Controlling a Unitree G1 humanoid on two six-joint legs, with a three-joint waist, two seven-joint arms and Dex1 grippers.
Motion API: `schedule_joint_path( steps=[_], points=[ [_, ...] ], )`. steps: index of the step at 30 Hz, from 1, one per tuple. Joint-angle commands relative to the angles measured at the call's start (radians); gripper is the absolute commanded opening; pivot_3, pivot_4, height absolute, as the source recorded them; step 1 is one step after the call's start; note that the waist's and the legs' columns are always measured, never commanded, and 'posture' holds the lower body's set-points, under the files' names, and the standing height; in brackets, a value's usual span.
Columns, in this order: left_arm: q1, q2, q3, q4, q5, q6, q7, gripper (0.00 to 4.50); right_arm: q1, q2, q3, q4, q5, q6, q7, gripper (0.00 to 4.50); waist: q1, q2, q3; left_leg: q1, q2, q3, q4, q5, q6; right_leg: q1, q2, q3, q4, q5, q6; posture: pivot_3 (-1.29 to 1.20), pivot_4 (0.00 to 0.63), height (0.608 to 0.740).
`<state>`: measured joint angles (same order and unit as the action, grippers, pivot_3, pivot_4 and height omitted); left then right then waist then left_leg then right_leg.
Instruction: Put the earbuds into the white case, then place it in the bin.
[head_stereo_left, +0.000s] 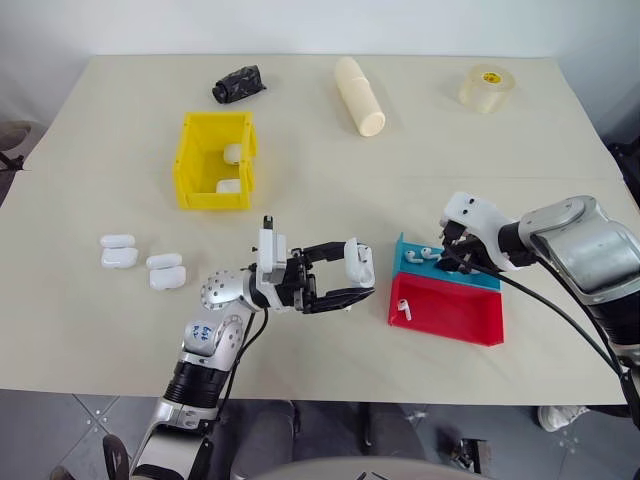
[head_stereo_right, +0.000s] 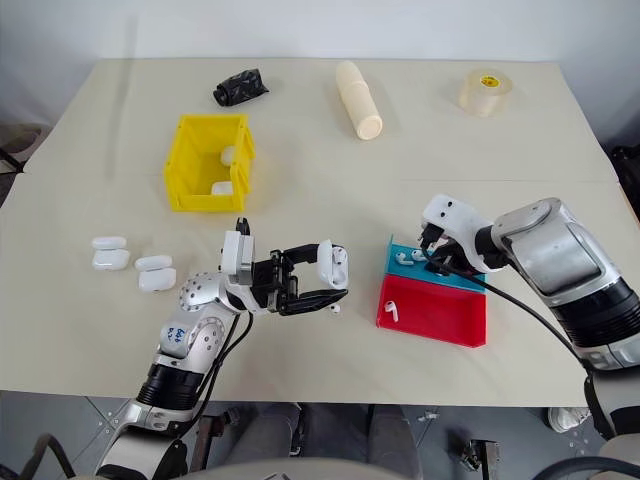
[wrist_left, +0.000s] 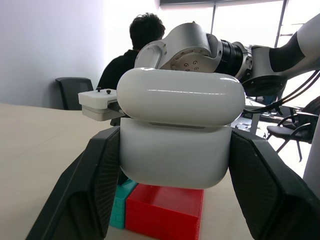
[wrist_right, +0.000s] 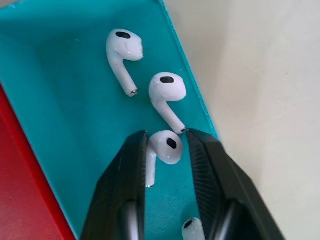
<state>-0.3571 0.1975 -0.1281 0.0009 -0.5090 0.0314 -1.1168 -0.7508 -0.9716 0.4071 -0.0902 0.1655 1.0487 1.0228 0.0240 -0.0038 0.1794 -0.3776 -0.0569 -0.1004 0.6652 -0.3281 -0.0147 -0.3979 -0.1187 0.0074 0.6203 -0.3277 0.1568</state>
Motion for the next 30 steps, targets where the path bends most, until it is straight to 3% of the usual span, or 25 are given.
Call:
schedule_joint_path(
  steps=[1,13,17,29,30],
  points=[
    [-0.009,-0.004,0.003,-0.031,-0.012,-0.017,-0.005,2.83,0.008,-0.004,-0.007,-0.032,-0.010,0.005,-0.001,1.34,0.000,0.000,0.000,0.000,0.000,0.000,0.000,0.000,0.000,0.000,0.000,0.000,0.000,0.000,0.000,0.00,0.150,0.740],
    [-0.013,-0.006,0.001,-0.031,-0.015,-0.014,-0.009,2.83,0.041,-0.024,-0.017,-0.052,-0.011,0.022,-0.004,1.34,0.000,0.000,0.000,0.000,0.000,0.000,0.000,0.000,0.000,0.000,0.000,0.000,0.000,0.000,0.000,0.00,0.150,0.740],
    [-0.015,-0.004,0.001,-0.032,-0.017,-0.011,-0.013,2.83,0.063,-0.016,-0.037,-0.072,-0.004,0.037,-0.012,0.52,0.000,0.000,0.000,0.000,0.000,0.000,0.000,0.000,0.000,0.000,0.000,0.000,0.000,0.000,0.000,0.00,0.150,0.740],
    [-0.031,0.000,0.007,-0.018,-0.017,-0.008,-0.025,2.83,0.064,-0.022,-0.090,-0.091,0.016,0.039,-0.021,0.52,0.000,0.000,0.000,0.000,0.000,0.000,0.001,0.000,0.000,0.000,0.000,0.000,0.000,0.000,0.000,0.00,0.150,0.740],
    [-0.030,-0.001,0.006,-0.019,-0.017,-0.008,-0.025,2.83,0.061,-0.029,-0.093,-0.092,0.018,0.040,-0.016,0.69,0.000,0.000,0.000,0.000,0.000,0.000,0.001,0.000,0.000,0.000,0.000,0.000,0.000,0.000,0.000,0.00,0.150,0.740]
  ],
)
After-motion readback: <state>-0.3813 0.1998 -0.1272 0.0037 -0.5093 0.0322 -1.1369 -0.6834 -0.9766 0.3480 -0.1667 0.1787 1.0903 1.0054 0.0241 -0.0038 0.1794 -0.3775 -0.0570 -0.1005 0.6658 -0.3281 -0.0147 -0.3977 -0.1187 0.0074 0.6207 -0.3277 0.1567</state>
